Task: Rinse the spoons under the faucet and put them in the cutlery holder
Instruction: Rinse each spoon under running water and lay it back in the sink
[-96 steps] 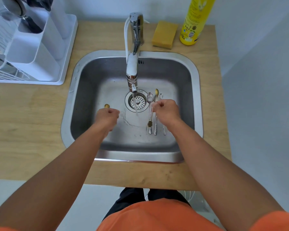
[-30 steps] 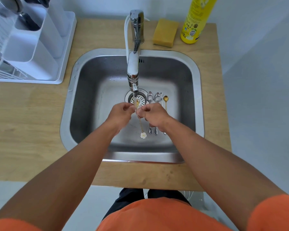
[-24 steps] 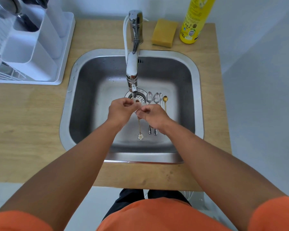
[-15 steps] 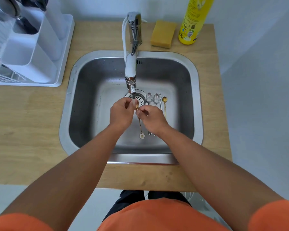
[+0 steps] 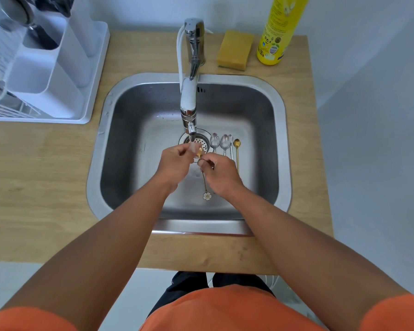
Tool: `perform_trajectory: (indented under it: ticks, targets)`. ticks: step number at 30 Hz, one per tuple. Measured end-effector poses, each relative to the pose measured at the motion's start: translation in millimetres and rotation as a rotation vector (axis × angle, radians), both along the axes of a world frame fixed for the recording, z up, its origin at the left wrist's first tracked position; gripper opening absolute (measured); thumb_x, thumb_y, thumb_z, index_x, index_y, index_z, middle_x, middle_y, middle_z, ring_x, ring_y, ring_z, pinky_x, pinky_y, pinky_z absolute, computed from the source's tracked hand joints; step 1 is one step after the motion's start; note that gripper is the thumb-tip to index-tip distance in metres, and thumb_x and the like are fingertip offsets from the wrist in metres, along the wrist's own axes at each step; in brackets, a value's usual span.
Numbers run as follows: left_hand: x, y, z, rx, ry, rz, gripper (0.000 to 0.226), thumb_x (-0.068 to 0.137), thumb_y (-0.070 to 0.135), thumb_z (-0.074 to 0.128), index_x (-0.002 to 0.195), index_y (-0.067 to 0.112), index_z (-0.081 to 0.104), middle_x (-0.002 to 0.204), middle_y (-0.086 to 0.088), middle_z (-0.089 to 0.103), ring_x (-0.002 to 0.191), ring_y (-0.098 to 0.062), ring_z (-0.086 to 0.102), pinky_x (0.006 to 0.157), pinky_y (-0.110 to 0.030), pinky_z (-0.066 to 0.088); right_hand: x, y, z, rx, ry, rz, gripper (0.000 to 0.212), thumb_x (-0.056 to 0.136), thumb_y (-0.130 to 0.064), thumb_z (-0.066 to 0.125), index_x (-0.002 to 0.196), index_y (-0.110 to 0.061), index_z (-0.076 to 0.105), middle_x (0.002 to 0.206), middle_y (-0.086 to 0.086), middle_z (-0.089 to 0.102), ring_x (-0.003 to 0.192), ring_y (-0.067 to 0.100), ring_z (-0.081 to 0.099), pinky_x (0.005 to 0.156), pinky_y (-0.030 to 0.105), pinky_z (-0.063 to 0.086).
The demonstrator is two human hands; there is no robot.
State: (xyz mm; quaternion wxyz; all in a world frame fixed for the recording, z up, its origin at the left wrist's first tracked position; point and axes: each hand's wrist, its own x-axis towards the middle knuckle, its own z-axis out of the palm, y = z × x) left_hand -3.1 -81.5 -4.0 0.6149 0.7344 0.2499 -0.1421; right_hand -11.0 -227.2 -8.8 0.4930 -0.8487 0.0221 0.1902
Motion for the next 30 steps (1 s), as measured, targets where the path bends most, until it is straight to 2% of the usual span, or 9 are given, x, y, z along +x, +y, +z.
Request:
perform_trajectory:
  ticks: [6, 8, 11, 15, 18, 22, 25, 27, 30]
  targets:
    - [-7.9, -2.4, -3.9, -0.002, -0.066, 0.055, 0.009, 0.097, 0.021, 0.072, 0.096, 0.025, 0.08, 0.077, 0.018, 0.077, 0.071, 0.008, 0.067, 0.066, -0.009, 0.048, -1.5, -1.3, 1.3, -0.017, -0.024, 0.048, 0.017, 0.102, -0.022, 0.059, 0.091, -0.017, 0.072, 0.074, -0.002, 0.063, 0.069, 0.017, 0.054, 0.068, 0.033, 0.046]
    - [-8.9, -6.1, -2.4, 0.014, -0.073, 0.106, 0.005, 0.094, 0.026, 0.077, 0.094, 0.023, 0.081, 0.078, 0.013, 0.079, 0.073, 0.006, 0.07, 0.071, -0.012, 0.05, -2.5, -0.7, 1.9, -0.013, -0.029, 0.05, 0.018, 0.102, -0.023, 0.058, 0.089, -0.019, 0.07, 0.073, -0.004, 0.063, 0.067, 0.015, 0.054, 0.066, 0.033, 0.046]
    - [-9.6, -11.1, 1.0, 0.015, -0.085, 0.154, 0.018, 0.09, 0.037, 0.08, 0.092, 0.02, 0.082, 0.08, 0.008, 0.079, 0.074, 0.001, 0.071, 0.074, -0.017, 0.052, -0.8, -0.8, 3.3, 0.001, -0.036, 0.041, 0.02, 0.102, -0.022, 0.058, 0.086, -0.02, 0.068, 0.071, -0.003, 0.062, 0.065, 0.015, 0.051, 0.065, 0.033, 0.045]
    - [-8.3, -14.1, 7.0, -0.001, -0.011, 0.211, 0.032, 0.098, 0.049, 0.066, 0.087, 0.024, 0.081, 0.075, 0.017, 0.077, 0.06, 0.009, 0.062, 0.065, -0.02, 0.048, 1.9, -1.8, 5.1, 0.005, -0.021, 0.057, 0.019, 0.102, -0.022, 0.058, 0.088, -0.018, 0.071, 0.074, 0.001, 0.064, 0.065, 0.016, 0.051, 0.064, 0.033, 0.045]
    - [-11.2, -7.8, 9.3, -0.098, 0.064, 0.147, 0.033, 0.104, 0.048, 0.058, 0.092, 0.028, 0.081, 0.082, 0.016, 0.077, 0.071, 0.001, 0.062, 0.069, -0.028, 0.047, 3.0, -5.1, 5.9, 0.038, 0.006, 0.064, 0.019, 0.101, -0.023, 0.058, 0.088, -0.019, 0.072, 0.081, 0.003, 0.068, 0.068, 0.014, 0.053, 0.067, 0.031, 0.045]
    - [-15.3, 2.7, 7.2, -0.261, 0.117, 0.108, 0.027, 0.107, 0.037, 0.055, 0.102, 0.028, 0.08, 0.089, 0.016, 0.077, 0.081, -0.007, 0.059, 0.073, -0.03, 0.042, 5.9, -9.3, 9.5, 0.075, 0.021, 0.084, 0.02, 0.1, -0.023, 0.061, 0.084, -0.023, 0.072, 0.079, -0.016, 0.07, 0.062, 0.006, 0.055, 0.063, 0.026, 0.046]
    - [-14.8, 4.4, 5.7, -0.33, 0.123, 0.076, 0.022, 0.105, 0.036, 0.059, 0.108, 0.031, 0.081, 0.101, 0.013, 0.076, 0.086, -0.009, 0.057, 0.073, -0.03, 0.039, 6.9, -9.6, 10.0, 0.07, -0.014, 0.108, 0.021, 0.1, -0.024, 0.06, 0.082, -0.023, 0.071, 0.085, -0.011, 0.073, 0.074, 0.013, 0.063, 0.072, 0.031, 0.049]
    - [-13.8, 5.0, 7.2, -0.357, 0.131, 0.08, 0.02, 0.102, 0.042, 0.063, 0.105, 0.033, 0.081, 0.104, 0.013, 0.077, 0.087, -0.007, 0.061, 0.073, -0.031, 0.039, 6.2, -8.3, 9.7, 0.068, -0.02, 0.103, 0.021, 0.1, -0.026, 0.061, 0.083, -0.025, 0.072, 0.071, -0.012, 0.064, 0.068, 0.011, 0.056, 0.068, 0.03, 0.046]
    - [-10.0, 2.6, 11.4, -0.342, 0.15, 0.132, 0.023, 0.095, 0.053, 0.07, 0.087, 0.033, 0.079, 0.089, 0.014, 0.074, 0.074, -0.003, 0.066, 0.073, -0.033, 0.039, 5.9, -6.1, 10.1, 0.044, -0.037, 0.106, 0.018, 0.1, -0.027, 0.061, 0.088, -0.024, 0.074, 0.074, -0.01, 0.066, 0.072, 0.013, 0.059, 0.073, 0.035, 0.051]
